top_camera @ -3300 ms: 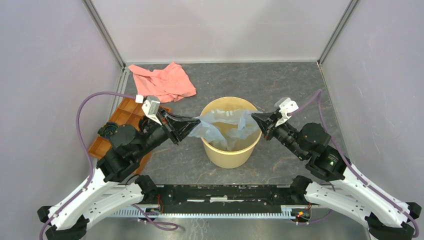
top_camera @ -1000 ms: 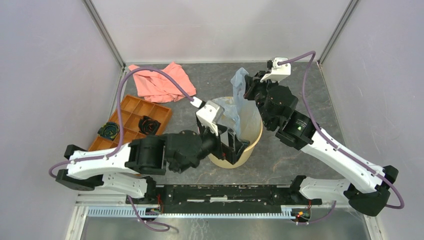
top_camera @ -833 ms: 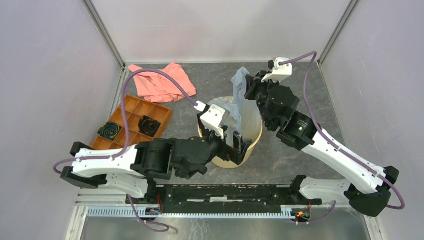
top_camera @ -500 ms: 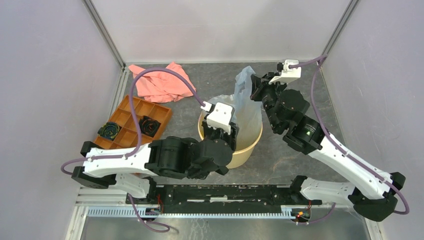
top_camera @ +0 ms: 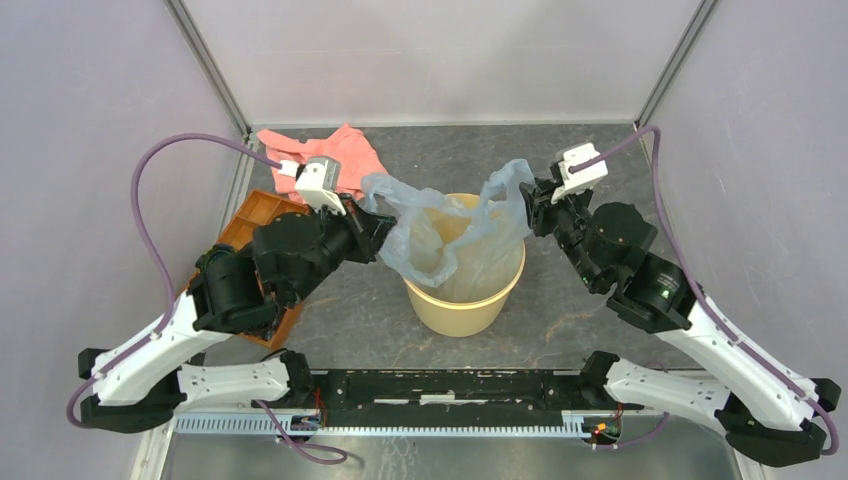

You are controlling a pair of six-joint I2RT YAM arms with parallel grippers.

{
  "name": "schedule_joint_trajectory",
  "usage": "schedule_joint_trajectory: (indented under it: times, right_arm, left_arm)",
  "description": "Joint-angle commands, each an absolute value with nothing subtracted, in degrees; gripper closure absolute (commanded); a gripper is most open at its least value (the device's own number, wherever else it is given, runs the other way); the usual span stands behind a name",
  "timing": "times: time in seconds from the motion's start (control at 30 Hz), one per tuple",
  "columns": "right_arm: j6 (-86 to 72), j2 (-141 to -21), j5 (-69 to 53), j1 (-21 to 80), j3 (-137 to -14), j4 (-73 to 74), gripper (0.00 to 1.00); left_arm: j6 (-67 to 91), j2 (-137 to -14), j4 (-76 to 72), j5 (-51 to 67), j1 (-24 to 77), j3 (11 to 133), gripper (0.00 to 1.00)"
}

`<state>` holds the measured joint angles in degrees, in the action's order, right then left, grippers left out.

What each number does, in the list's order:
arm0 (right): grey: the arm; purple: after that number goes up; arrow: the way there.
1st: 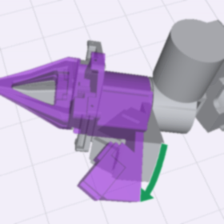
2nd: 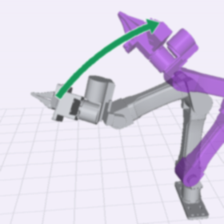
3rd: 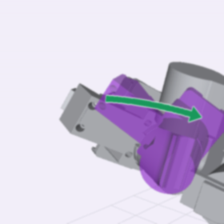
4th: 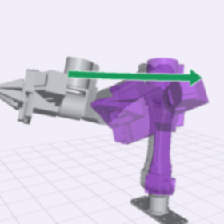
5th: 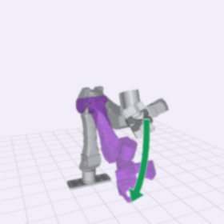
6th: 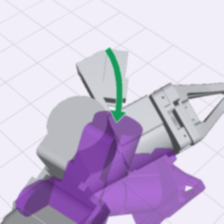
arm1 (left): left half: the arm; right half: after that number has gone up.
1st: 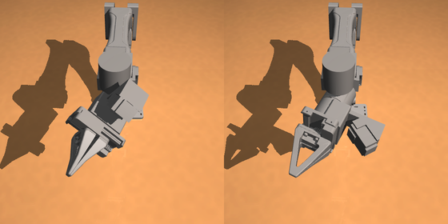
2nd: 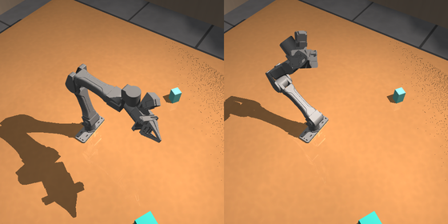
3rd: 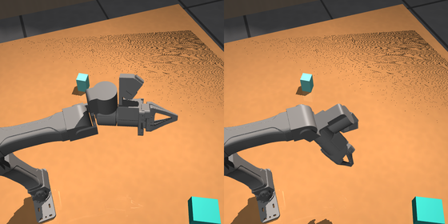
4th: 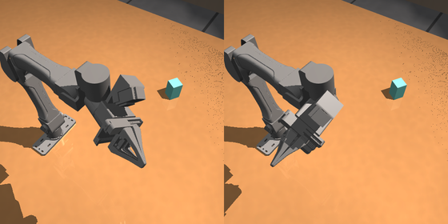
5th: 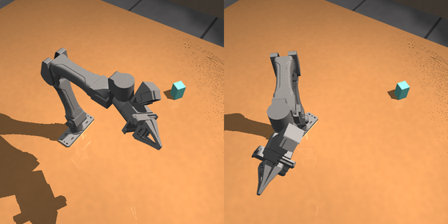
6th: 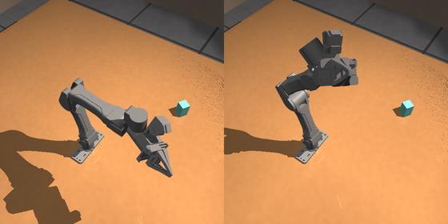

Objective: Put the trash bags into the trash bin

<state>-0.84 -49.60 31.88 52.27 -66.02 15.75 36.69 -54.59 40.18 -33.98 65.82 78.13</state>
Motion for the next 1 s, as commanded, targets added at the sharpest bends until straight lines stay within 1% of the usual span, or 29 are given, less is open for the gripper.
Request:
schedule_joint_trajectory:
  times: [0.0,0.13,0.17,0.27,0.4,0.47,0.53,0.6,0.63,0.67,0.77,0.83,0.93,0.97]
  right_arm:
    - [-4.9,-50.9,26.1,52.3,-77.6,34.3,0.59]
    - [-12.0,-50.1,15.2,52.1,-80.5,42.8,0.27]
    - [-13.5,-49.6,13.3,52.2,-80.7,44.2,0.22]
    - [-16.3,-47.7,9.2,52.2,-79.8,45.5,0.13]
    - [-17.8,-43.8,11.0,52.2,-80.7,46.9,0.02]
    - [-18.1,-42.7,7.7,52.2,-80.2,45.3,0.02]
    - [-19.2,-42.2,-1.8,52.2,-75.8,39.8,0.02]
    - [-21.6,-43.0,-13.9,52.2,-70.3,30.0,0.02]
    - [-22.5,-44.2,-18.2,52.3,-68.6,26.7,0.02]
    - [-23.0,-45.6,-19.5,52.2,-67.6,23.8,0.02]
    - [-21.5,-49.4,-14.7,52.3,-67.4,20.2,0.02]
    - [-20.3,-52.3,-8.7,52.3,-68.6,19.4,0.08]
    - [-21.1,-55.4,2.8,52.3,-68.8,19.2,0.12]
    - [-21.9,-56.0,5.4,52.2,-68.2,18.4,0.14]
  left_arm:
    - [38.0,-56.6,31.1,-18.6,62.9,76.9,0.98]
    - [39.4,-58.7,31.5,-16.2,61.2,78.1,0.98]
    - [39.6,-58.9,31.6,-15.7,60.5,78.2,0.98]
    - [39.9,-59.5,31.9,-13.5,58.5,78.7,0.98]
    - [40.5,-60.2,31.5,-10.8,56.4,78.5,0.98]
    - [40.7,-60.1,31.7,-10.3,55.8,78.6,0.98]
    - [41.0,-59.7,31.7,-9.9,55.4,78.5,0.98]
    - [41.1,-59.5,31.5,-9.5,54.9,78.5,0.98]
    - [41.1,-59.6,31.4,-9.2,54.7,78.7,0.98]
    - [41.2,-59.8,31.3,-8.8,54.6,78.9,0.98]
    - [41.5,-60.3,30.7,-7.6,54.2,78.8,0.98]
    - [41.7,-60.6,30.6,-7.5,54.1,78.6,0.98]
    - [42.0,-60.3,30.9,-7.4,53.9,78.4,0.98]
    - [42.0,-60.1,31.2,-7.6,53.8,78.4,0.98]
